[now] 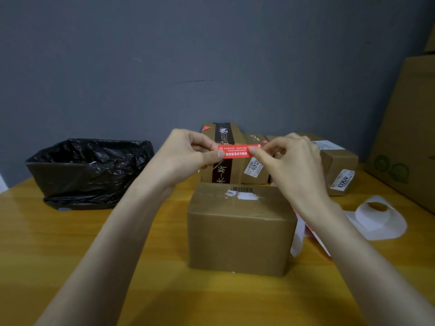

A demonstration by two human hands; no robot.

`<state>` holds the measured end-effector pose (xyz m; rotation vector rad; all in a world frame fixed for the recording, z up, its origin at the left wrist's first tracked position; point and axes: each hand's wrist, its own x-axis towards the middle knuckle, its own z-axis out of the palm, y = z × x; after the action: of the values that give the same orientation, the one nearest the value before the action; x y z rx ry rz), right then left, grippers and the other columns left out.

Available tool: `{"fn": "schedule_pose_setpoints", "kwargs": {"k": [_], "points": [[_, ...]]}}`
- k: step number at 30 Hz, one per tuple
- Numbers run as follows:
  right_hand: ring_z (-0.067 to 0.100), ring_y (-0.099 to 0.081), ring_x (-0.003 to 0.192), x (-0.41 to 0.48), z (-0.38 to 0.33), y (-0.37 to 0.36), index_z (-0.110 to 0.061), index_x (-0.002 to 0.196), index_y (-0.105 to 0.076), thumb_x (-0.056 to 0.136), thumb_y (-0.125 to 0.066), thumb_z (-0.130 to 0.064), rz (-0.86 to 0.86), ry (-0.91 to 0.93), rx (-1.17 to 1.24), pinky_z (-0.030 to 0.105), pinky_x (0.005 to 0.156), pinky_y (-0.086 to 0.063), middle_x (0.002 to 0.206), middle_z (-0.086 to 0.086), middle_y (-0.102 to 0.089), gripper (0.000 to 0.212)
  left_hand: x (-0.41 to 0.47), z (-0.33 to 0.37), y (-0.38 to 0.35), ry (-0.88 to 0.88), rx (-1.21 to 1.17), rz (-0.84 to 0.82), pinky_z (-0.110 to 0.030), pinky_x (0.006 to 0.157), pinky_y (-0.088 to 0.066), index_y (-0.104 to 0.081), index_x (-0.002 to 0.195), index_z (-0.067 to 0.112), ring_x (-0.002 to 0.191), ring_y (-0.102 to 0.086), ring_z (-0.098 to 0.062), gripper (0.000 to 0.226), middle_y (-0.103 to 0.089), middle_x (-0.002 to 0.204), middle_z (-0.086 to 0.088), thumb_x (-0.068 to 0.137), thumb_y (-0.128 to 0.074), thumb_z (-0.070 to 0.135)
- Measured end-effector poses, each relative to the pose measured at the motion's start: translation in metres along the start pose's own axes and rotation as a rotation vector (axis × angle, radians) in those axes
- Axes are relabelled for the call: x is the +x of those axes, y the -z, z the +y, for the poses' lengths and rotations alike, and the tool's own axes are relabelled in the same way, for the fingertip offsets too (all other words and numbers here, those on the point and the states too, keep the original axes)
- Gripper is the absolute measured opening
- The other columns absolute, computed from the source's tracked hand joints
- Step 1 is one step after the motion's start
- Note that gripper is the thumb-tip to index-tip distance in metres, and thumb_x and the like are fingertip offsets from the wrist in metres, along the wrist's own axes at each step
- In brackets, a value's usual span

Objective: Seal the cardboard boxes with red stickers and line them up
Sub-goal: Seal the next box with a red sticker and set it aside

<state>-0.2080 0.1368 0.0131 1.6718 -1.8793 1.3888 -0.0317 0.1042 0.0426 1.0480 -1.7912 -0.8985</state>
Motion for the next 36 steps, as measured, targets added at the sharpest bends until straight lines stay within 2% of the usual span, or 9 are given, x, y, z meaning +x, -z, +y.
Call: {"fn": "schedule_pose_setpoints", "kwargs": {"k": [8, 10, 14, 18, 20, 24, 27, 31, 36], "points": [[0.022, -0.057, 0.095, 0.002, 0.005, 0.005, -0.019, 0.092, -0.073, 0.081, -0.058, -0.056, 0.004, 0.053, -0.244, 0.043, 0.088, -0.042, 0.090, 0.001, -0.068, 0.041, 0.002, -0.002, 0.006, 0.018, 0.049, 0.077, -0.015, 0.059, -0.048, -0.067, 0.068, 0.011, 0.062, -0.056, -0.010, 0.013, -0.067, 0.069, -0.007, 0.080, -0.072, 0.012], [0.019, -0.061, 0.087, 0.006, 0.008, 0.010, -0.018, 0.089, -0.074, 0.080, -0.061, -0.053, -0.029, 0.015, -0.109, 0.042, 0.083, -0.048, 0.082, -0.001, -0.068, 0.039, 0.003, -0.004, 0.013, 0.011, 0.018, 0.095, -0.012, 0.056, -0.048, -0.067, 0.068, 0.010, 0.061, -0.057, -0.008, 0.013, -0.066, 0.069, -0.007, 0.080, -0.071, 0.010], [0.001, -0.062, 0.081, 0.009, 0.000, 0.019, -0.021, 0.083, -0.074, 0.078, -0.065, -0.050, -0.218, -0.176, 0.300, 0.014, 0.067, -0.042, 0.077, -0.010, -0.069, 0.031, 0.004, -0.006, 0.015, -0.001, -0.029, 0.072, -0.011, 0.057, -0.050, -0.068, 0.067, 0.009, 0.056, -0.059, -0.001, 0.014, -0.066, 0.062, 0.000, 0.081, -0.070, 0.007], [0.006, -0.069, 0.083, 0.007, -0.006, 0.026, -0.022, 0.085, -0.070, 0.060, -0.065, -0.054, -0.665, -0.301, 0.571, 0.022, 0.077, -0.049, 0.084, -0.004, -0.074, 0.041, 0.005, -0.006, 0.007, -0.003, -0.164, 0.035, -0.013, 0.061, -0.052, -0.070, 0.072, 0.009, 0.061, -0.062, -0.002, 0.014, -0.069, 0.062, 0.005, 0.085, -0.065, 0.007], [0.010, -0.069, 0.083, 0.003, -0.009, 0.020, -0.018, 0.086, -0.069, 0.056, -0.071, -0.042, -0.721, -0.370, 0.751, 0.022, 0.077, -0.051, 0.081, -0.002, -0.074, 0.038, 0.004, -0.006, 0.001, 0.020, -0.287, -0.005, -0.014, 0.065, -0.053, -0.071, 0.079, 0.009, 0.066, -0.064, -0.003, 0.012, -0.071, 0.069, 0.003, 0.087, -0.062, 0.007], [0.012, -0.062, 0.073, -0.002, -0.016, 0.004, -0.009, 0.086, -0.069, 0.074, -0.069, -0.018, -0.545, -0.571, 1.145, 0.023, 0.066, -0.047, 0.075, 0.001, -0.069, 0.015, -0.001, -0.003, -0.015, 0.065, -0.497, -0.168, -0.019, 0.076, -0.054, -0.072, 0.088, 0.011, 0.080, -0.067, -0.008, 0.022, -0.074, 0.084, -0.002, 0.089, -0.053, -0.001], [0.014, -0.062, 0.072, -0.003, -0.019, 0.002, -0.009, 0.080, -0.067, 0.083, -0.065, -0.010, -0.391, -0.649, 1.252, 0.020, 0.057, -0.047, 0.075, 0.003, -0.068, 0.004, -0.004, -0.001, -0.023, 0.068, -0.508, -0.211, -0.022, 0.085, -0.053, -0.071, 0.094, 0.015, 0.087, -0.067, -0.009, 0.028, -0.074, 0.091, -0.001, 0.090, -0.050, -0.003], [0.016, -0.067, 0.079, -0.004, -0.021, 0.008, -0.008, 0.076, -0.067, 0.084, -0.066, -0.008, -0.203, -0.565, 1.074, 0.023, 0.060, -0.054, 0.085, 0.008, -0.069, 0.008, -0.009, 0.003, -0.029, -0.065, -0.239, -0.159, -0.019, 0.085, -0.050, -0.069, 0.098, 0.029, 0.092, -0.065, -0.004, 0.035, -0.072, 0.098, 0.004, 0.089, -0.054, -0.002], [0.015, -0.069, 0.076, -0.002, -0.026, 0.012, -0.011, 0.068, -0.063, 0.081, -0.068, -0.006, -0.107, -0.323, 0.773, 0.027, 0.065, -0.057, 0.077, 0.007, -0.069, 0.015, -0.013, 0.011, -0.026, -0.190, -0.010, -0.039, -0.016, 0.085, -0.047, -0.069, 0.095, 0.035, 0.094, -0.064, -0.002, 0.029, -0.070, 0.095, 0.011, 0.092, -0.055, 0.010]]}}
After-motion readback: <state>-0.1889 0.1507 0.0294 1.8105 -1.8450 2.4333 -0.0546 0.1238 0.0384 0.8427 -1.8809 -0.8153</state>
